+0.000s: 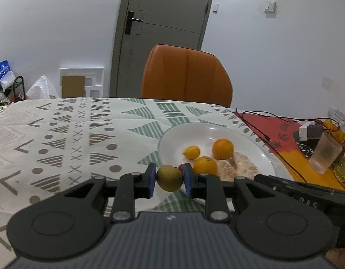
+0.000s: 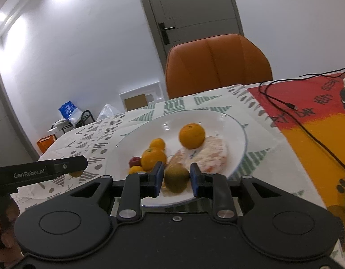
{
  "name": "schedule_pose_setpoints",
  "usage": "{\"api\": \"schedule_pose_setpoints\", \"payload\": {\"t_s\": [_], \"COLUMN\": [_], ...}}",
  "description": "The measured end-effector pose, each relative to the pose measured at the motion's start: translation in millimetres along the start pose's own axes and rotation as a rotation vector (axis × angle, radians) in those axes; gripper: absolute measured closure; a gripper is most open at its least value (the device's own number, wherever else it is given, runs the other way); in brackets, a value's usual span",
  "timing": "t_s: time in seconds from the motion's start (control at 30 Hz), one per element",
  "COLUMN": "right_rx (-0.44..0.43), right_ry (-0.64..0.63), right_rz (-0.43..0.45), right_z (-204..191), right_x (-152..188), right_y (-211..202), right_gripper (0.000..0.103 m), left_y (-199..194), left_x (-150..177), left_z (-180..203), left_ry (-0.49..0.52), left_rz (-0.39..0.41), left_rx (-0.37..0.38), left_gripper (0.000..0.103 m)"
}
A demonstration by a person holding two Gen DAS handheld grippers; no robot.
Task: Organize fruits
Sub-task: 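Carry both brown fruits over the white bowl, then open both grippers over the bowl to drop the brown fruits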
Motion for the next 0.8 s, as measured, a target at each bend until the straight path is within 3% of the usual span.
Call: {"api": "schedule_pose_setpoints", "payload": {"t_s": [0.7,0.8], "right_rx": [-0.024,-0.022], "right_ry": [0.061,0.067], "right_rz": [0.032,0.034], "right_z": [21.9,24.2], "right_x": [-6.7,-6.1], "right_y": [-19.6,-20.8], "right_gripper": [0.073,0.073], "left_y": [5.5,0.4], "left_x": [-12.4,-14.4], "left_z": [42.6,42.0], "left_ry": [0.081,0.087], "left_rz": [0.012,0.033], "left_rx": [0.042,0.026], "left_gripper": [0.078,0.074]}}
Point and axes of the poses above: each gripper's, at about its wrist camera, not at the fingertips, and y roughly the way its jaws point, z to its right, x to its underside, the point moved 6 cm from there along y, roughly the way its jaws point, and after that the axes turned 7 degrees about y, right-handed, at the moved point
